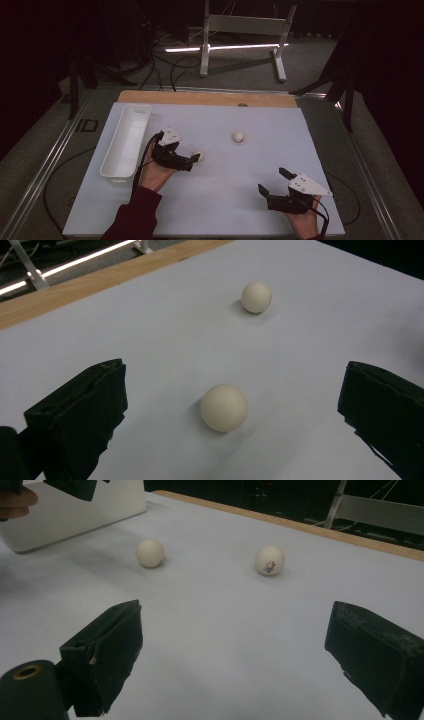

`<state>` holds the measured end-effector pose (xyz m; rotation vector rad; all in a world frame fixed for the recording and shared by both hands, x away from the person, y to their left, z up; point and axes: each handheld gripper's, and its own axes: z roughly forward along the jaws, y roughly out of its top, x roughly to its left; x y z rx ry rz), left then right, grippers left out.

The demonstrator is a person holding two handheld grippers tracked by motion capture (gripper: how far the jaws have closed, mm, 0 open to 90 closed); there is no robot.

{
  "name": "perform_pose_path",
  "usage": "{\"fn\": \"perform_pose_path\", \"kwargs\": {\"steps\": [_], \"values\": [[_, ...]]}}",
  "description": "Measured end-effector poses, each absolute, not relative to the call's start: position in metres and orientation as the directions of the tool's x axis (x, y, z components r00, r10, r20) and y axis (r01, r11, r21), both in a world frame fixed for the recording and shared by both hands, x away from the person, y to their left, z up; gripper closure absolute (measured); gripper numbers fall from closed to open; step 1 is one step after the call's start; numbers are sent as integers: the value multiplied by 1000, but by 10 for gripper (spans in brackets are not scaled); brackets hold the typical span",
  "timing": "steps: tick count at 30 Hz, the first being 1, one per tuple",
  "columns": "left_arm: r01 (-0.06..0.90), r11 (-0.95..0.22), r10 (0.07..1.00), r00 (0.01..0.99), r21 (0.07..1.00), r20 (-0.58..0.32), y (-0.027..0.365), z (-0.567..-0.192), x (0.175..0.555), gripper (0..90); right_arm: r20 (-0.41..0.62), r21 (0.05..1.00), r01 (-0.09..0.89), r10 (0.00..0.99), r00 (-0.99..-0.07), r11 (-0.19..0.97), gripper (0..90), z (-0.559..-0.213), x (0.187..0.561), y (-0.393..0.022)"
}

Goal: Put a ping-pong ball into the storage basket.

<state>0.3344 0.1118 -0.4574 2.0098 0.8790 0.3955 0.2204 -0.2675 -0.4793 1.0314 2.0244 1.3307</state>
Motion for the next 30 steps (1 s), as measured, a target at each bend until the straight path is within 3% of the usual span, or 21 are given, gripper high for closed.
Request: {"fn": "perform_pose_path", "kwargs": {"steps": [30], "values": [[497, -388, 704, 703, 776, -99, 99, -482, 353, 3, -10, 921, 312, 815, -579, 233, 80, -478, 221, -268]]}}
